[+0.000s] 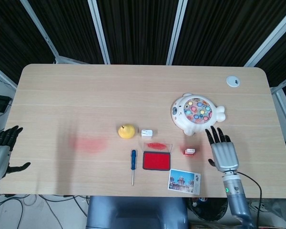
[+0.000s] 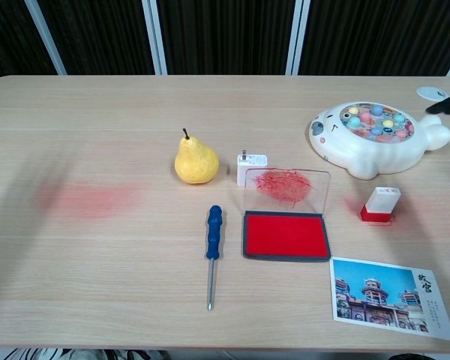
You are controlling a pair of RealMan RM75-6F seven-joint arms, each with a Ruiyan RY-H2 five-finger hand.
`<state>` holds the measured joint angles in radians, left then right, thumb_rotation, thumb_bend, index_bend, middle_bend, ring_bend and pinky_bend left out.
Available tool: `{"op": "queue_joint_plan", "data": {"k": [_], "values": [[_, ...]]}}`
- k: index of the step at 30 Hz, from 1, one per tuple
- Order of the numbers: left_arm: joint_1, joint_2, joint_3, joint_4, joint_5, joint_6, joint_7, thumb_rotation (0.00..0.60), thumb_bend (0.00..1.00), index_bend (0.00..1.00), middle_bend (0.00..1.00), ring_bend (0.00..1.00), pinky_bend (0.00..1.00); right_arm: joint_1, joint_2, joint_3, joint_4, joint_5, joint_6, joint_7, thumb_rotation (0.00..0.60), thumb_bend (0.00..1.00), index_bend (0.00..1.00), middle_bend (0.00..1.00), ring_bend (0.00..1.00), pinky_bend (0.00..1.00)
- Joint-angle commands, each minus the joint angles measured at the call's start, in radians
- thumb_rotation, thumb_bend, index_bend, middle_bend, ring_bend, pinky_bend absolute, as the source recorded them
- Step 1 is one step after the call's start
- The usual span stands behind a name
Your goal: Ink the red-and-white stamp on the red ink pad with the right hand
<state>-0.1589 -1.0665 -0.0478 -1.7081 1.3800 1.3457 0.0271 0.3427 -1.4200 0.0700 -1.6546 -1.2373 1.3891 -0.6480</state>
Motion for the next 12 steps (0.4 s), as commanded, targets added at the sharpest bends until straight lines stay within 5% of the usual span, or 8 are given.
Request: {"op": "queue_joint_plan", "data": {"k": [1, 12], "values": [[0.003, -0.002, 0.001, 0.005, 0.007, 0.01, 0.01, 0.6, 0.0, 0.0, 0.0, 0.0, 0.0, -0.074, 0.122, -0.055, -0.059, -0.093, 0.082, 0.099, 0.6, 0.08, 0.02, 0.0, 0.01, 0.25], [0.014, -0.022, 0.004, 0.023, 0.025, 0.045, 0.054, 0.6, 0.0, 0.0, 0.0, 0.0, 0.0, -0.207, 0.238, -0.131, -0.038, -0.211, 0.21, 0.304, 0.6, 0.07, 0.0, 0.0, 0.0, 0.21]]}}
